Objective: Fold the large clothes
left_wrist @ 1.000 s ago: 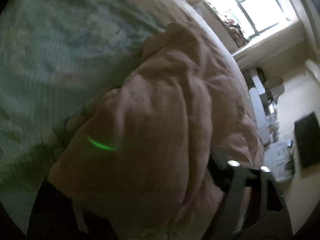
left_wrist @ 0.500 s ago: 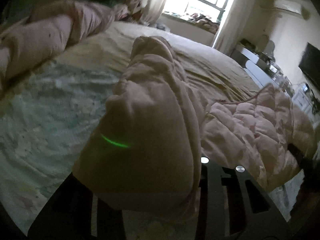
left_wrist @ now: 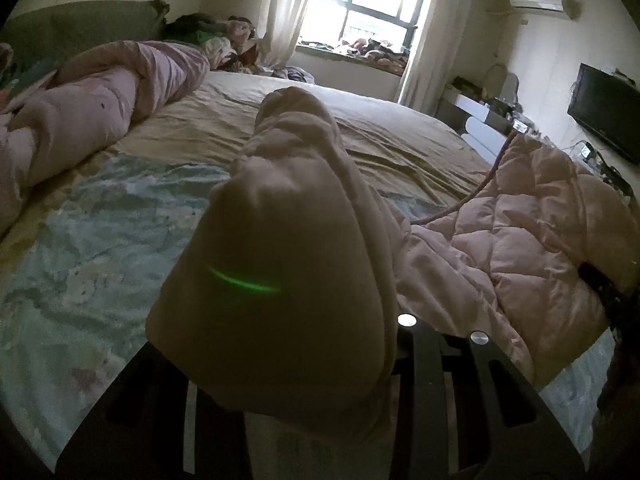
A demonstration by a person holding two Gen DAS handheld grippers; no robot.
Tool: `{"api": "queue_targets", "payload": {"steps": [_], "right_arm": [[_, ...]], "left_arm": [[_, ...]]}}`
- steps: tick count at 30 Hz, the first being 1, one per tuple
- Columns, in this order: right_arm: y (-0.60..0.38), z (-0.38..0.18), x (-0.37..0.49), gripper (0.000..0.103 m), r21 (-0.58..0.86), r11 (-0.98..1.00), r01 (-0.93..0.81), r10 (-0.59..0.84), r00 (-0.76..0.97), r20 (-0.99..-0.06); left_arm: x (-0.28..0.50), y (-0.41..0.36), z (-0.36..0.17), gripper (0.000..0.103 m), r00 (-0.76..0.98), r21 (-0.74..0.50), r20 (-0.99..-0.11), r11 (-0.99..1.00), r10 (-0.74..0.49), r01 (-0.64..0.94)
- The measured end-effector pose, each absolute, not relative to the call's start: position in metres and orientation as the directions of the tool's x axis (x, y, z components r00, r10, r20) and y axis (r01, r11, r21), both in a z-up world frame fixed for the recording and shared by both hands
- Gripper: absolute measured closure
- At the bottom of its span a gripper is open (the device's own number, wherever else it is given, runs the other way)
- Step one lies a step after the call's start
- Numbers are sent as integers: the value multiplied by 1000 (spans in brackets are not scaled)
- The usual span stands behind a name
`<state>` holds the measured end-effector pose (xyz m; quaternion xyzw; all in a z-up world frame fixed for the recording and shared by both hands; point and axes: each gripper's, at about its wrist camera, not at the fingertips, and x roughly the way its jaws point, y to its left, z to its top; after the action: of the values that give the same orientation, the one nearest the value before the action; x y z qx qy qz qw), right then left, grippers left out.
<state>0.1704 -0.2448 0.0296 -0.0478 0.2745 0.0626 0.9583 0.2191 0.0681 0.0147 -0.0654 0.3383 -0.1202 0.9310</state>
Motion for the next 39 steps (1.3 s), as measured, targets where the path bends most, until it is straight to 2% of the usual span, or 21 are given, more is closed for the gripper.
{"api": "queue_targets", "payload": {"steps": [6, 16, 19, 22, 23, 24, 26, 27, 30, 33, 37, 39], "right_arm": [[-261, 12, 132, 79, 17, 993, -114, 104, 818, -566], [-304, -58, 131, 71, 249, 962, 112, 97, 712, -695], [-314, -79, 133, 62, 310, 936, 164, 119, 684, -719], [-329, -100, 133, 48, 429, 872, 235, 181, 659, -730], [-335, -106, 133, 41, 463, 849, 255, 203, 652, -731], [-340, -111, 133, 29, 487, 828, 278, 213, 647, -732], [-344, -111, 130, 14, 472, 823, 316, 185, 636, -749], [-345, -108, 127, 11, 448, 832, 327, 159, 633, -757], [-346, -92, 113, 10, 386, 861, 332, 99, 635, -766], [-342, -71, 97, 10, 303, 892, 334, 16, 649, -761], [-332, -36, 66, 9, 214, 926, 312, -78, 710, -699], [-321, -16, 56, 9, 201, 941, 273, -73, 744, -664]], "left_arm": [[185, 72, -3, 77, 731, -174, -636, 969, -247, 176], [174, 92, -59, 70, 679, -184, -705, 977, -206, 105], [174, 95, -70, 66, 671, -182, -713, 978, -201, 99], [171, 98, -78, 59, 666, -193, -718, 977, -202, 88], [170, 98, -81, 56, 664, -200, -719, 976, -204, 83], [167, 100, -85, 55, 664, -210, -718, 974, -209, 79], [166, 105, -87, 51, 659, -230, -719, 970, -220, 73], [164, 106, -88, 50, 655, -240, -721, 968, -226, 71], [158, 112, -83, 43, 653, -240, -724, 969, -222, 64], [146, 117, -76, 32, 663, -211, -725, 976, -186, 43], [120, 118, -57, 13, 703, -143, -701, 989, -119, 25], [103, 119, -41, 10, 736, -114, -670, 993, -99, 29]]}}
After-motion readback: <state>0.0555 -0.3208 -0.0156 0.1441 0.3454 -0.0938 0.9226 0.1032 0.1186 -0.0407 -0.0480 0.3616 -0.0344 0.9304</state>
